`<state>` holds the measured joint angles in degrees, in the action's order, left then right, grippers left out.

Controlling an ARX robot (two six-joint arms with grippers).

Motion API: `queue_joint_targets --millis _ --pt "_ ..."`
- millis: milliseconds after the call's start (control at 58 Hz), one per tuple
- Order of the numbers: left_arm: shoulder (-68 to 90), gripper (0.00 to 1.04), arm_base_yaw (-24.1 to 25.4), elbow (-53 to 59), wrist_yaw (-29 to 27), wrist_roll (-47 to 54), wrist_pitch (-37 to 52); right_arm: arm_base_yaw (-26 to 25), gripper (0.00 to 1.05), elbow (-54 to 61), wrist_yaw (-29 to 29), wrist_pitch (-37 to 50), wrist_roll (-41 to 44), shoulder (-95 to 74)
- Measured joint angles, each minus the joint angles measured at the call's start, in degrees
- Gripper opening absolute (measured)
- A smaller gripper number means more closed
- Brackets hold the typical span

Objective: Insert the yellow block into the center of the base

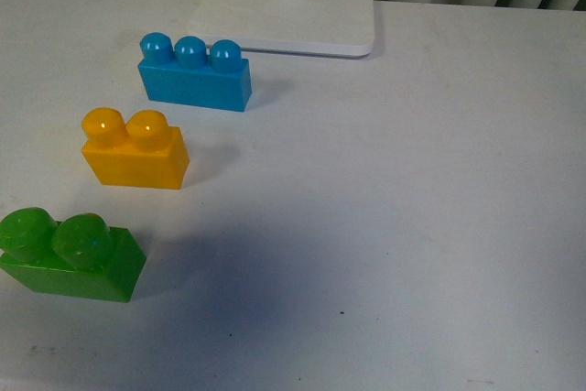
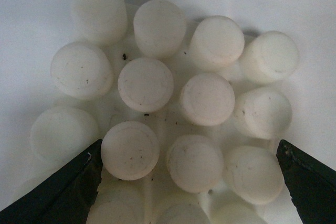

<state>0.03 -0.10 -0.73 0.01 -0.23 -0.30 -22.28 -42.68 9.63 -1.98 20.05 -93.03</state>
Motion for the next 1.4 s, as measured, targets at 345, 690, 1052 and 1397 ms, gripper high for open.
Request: queue_joint_targets --millis 345,690,1052,1397 --pt "0.0 0.98 0.0 0.0 0.0 0.0 0.0 17.3 0.96 9.1 -0.3 1.5 -12.5 8.8" --pt "0.0 0.98 0.0 0.0 0.0 0.0 0.0 36.9 0.96 7.6 -11.2 4.9 -27.7 5.7" --pt "0.0 0.98 0.0 0.0 0.0 0.0 0.0 52.2 0.96 1.7 -17.8 5.5 -37.8 -0.9" --pt "0.0 0.98 0.0 0.0 0.0 0.0 0.0 56.7 0.96 -1.0 -16.8 4.6 -44.6 -3.1"
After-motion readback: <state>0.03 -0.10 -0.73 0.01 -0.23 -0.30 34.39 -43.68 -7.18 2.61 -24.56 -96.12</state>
